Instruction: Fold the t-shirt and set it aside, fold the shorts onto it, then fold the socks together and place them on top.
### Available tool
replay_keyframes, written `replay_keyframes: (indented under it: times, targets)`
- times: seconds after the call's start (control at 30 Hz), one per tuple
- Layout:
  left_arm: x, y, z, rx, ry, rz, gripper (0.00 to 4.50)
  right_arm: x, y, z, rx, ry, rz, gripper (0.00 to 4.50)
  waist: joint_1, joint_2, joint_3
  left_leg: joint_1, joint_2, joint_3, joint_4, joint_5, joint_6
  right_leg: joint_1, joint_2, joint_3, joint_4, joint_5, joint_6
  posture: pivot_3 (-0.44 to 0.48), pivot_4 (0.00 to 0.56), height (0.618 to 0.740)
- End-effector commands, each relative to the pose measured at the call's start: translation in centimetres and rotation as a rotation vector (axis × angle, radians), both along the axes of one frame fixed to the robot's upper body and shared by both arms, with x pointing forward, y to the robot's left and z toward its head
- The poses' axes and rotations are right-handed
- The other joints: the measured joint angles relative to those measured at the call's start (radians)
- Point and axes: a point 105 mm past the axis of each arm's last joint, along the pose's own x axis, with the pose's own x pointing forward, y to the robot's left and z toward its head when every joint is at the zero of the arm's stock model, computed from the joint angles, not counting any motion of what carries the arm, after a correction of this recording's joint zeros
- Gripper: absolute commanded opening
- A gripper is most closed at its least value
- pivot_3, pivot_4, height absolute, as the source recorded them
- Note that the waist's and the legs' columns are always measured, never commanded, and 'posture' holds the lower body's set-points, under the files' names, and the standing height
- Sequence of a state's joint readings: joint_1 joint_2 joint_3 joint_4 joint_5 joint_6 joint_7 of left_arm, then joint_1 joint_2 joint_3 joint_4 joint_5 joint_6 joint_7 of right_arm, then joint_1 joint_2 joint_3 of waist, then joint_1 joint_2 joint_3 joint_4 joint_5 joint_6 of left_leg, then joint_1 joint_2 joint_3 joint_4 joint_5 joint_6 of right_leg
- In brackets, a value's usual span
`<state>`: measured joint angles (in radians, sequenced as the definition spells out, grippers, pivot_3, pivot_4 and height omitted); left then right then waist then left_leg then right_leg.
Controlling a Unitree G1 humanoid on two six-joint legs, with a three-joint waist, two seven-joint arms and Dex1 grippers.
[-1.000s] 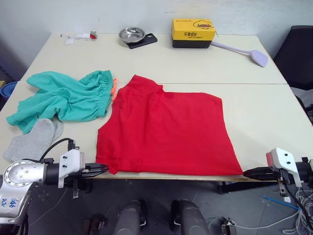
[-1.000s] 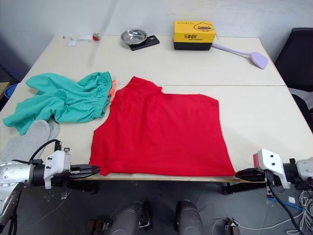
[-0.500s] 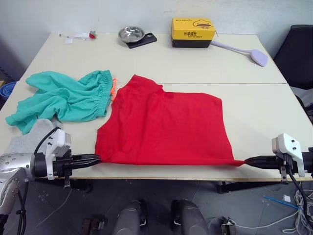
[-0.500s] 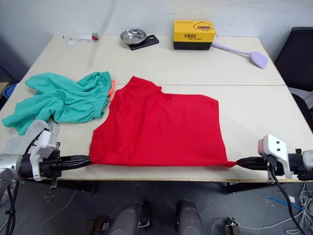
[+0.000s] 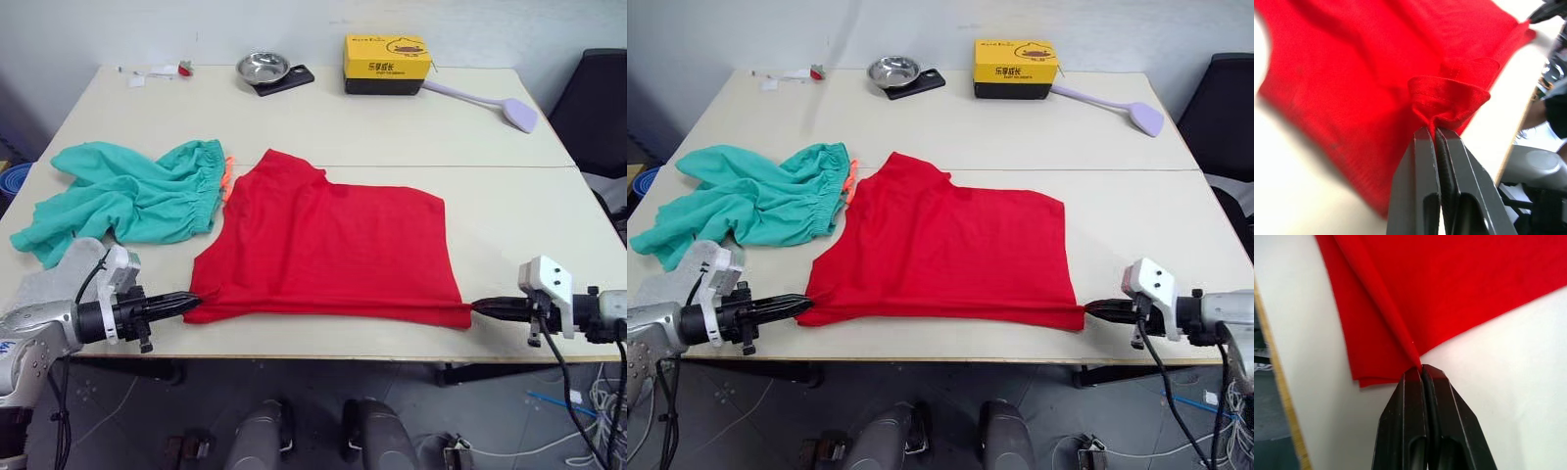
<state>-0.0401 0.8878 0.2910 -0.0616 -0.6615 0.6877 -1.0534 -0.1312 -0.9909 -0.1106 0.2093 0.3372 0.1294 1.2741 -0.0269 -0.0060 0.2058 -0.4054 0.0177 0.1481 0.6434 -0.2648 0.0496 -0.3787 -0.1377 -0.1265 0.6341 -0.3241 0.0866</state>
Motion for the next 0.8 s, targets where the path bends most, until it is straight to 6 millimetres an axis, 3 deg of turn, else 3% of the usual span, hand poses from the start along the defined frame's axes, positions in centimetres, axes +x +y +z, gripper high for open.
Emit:
replay_keyframes:
  times: [0.03,0.33,0.4,0.5,0.67,0.8]
  targets:
    - [0.4,0.4,0.1,-0.003,-0.016,0.039,0.00,1.4,-0.1,0.4,-0.023,-0.082,-0.041,0.03,0.000,0.000,0.000,0.000,0.000,0.000,0.000,0.000,0.000,0.000,0.000,0.000,0.000,0.000,0.000,0.000,0.150,0.740]
    - [-0.2,0.8,0.0,-0.016,-0.039,0.049,0.00,1.9,0.6,0.1,0.010,-0.111,-0.056,0.03,0.000,0.000,0.000,0.000,0.000,0.000,-0.001,0.000,0.000,0.000,0.000,0.000,0.000,0.000,0.000,0.000,0.150,0.740]
    - [-0.2,0.8,0.2,-0.022,-0.061,0.063,0.48,1.6,1.1,0.0,0.048,-0.083,-0.055,0.00,-0.001,0.000,0.000,0.000,0.000,0.000,-0.001,0.000,0.000,0.000,0.000,0.000,0.000,0.000,0.000,0.000,0.150,0.740]
    - [-0.4,1.1,0.5,-0.003,-0.085,0.071,1.25,1.0,1.1,0.3,0.067,-0.055,-0.058,0.63,0.000,0.000,0.000,0.000,0.000,0.000,-0.001,0.000,-0.001,0.000,0.000,0.000,0.000,0.000,0.000,0.000,0.150,0.740]
    - [-1.0,3.5,2.2,0.014,-0.107,0.138,2.84,-0.1,0.3,4.0,0.144,-0.127,-0.038,2.33,0.001,0.000,0.000,0.000,0.000,0.000,-0.003,0.000,0.000,0.000,0.000,0.000,-0.003,0.000,0.000,0.000,0.150,0.740]
    - [-1.3,3.1,3.0,0.040,-0.140,0.085,4.11,-1.9,1.6,6.2,0.216,-0.113,0.048,3.66,0.002,0.001,0.000,0.000,-0.001,0.000,-0.008,0.000,0.000,0.000,0.000,0.000,-0.006,0.000,0.000,0.000,0.150,0.740]
